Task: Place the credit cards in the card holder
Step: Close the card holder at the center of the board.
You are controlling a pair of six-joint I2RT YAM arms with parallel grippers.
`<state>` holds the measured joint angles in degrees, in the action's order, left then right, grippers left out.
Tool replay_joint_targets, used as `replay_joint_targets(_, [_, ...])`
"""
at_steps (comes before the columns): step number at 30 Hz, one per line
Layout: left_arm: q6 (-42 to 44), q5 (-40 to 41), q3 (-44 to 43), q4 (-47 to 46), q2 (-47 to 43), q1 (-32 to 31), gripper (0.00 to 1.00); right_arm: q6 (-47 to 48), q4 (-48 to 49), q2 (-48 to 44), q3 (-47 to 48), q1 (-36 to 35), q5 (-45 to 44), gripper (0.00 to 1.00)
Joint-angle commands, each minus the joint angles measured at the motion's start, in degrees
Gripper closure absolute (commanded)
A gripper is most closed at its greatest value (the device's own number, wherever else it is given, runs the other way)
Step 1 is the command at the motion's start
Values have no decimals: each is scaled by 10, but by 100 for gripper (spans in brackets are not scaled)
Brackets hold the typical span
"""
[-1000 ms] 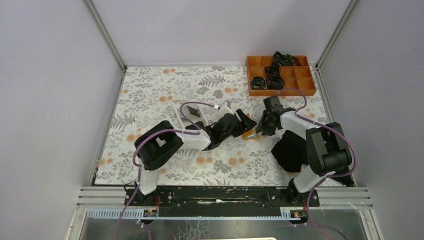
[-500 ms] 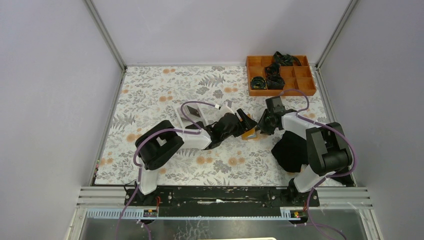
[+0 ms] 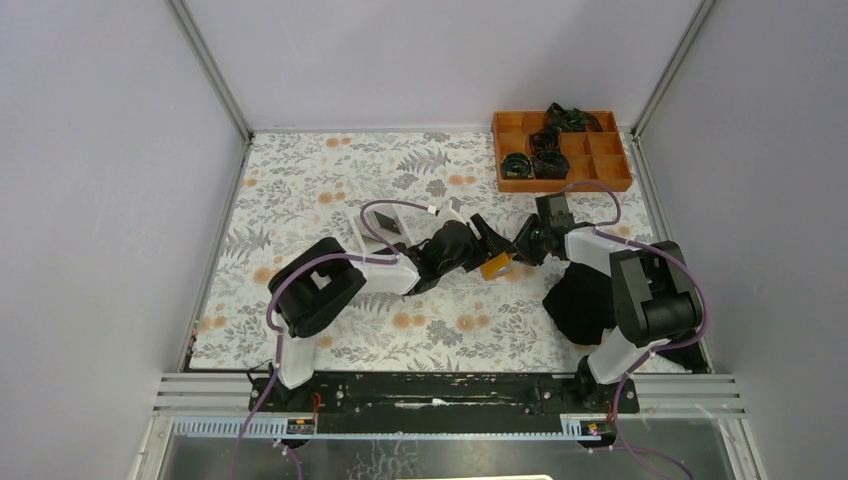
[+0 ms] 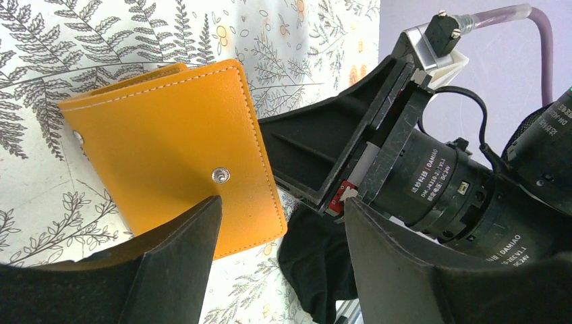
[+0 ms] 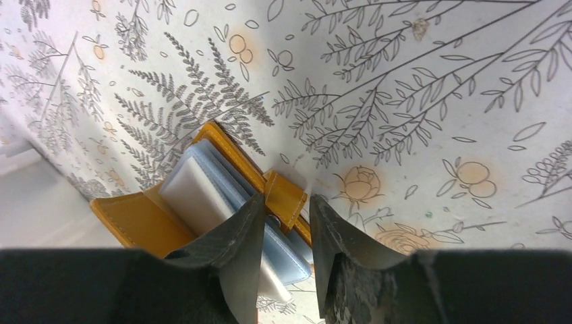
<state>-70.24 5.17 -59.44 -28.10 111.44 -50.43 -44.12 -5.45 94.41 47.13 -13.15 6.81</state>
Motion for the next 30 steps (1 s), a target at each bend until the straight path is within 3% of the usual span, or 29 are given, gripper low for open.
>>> replay_joint_targets(1, [-4,-19,-3,4,5,8,26,-21,15,18,-25,0,17,61])
replay_joint_targets(15, [0,-42,-11,13,19,20,27,-32,40,33,-34,0,36,62])
replay_joint_targets(24, [8,-45,4,19,9,33,27,-42,53,44,-34,0,54,88])
replay_joint_targets(30, [14,-42,15,25,5,40,27,-54,60,27,-36,19,72,93])
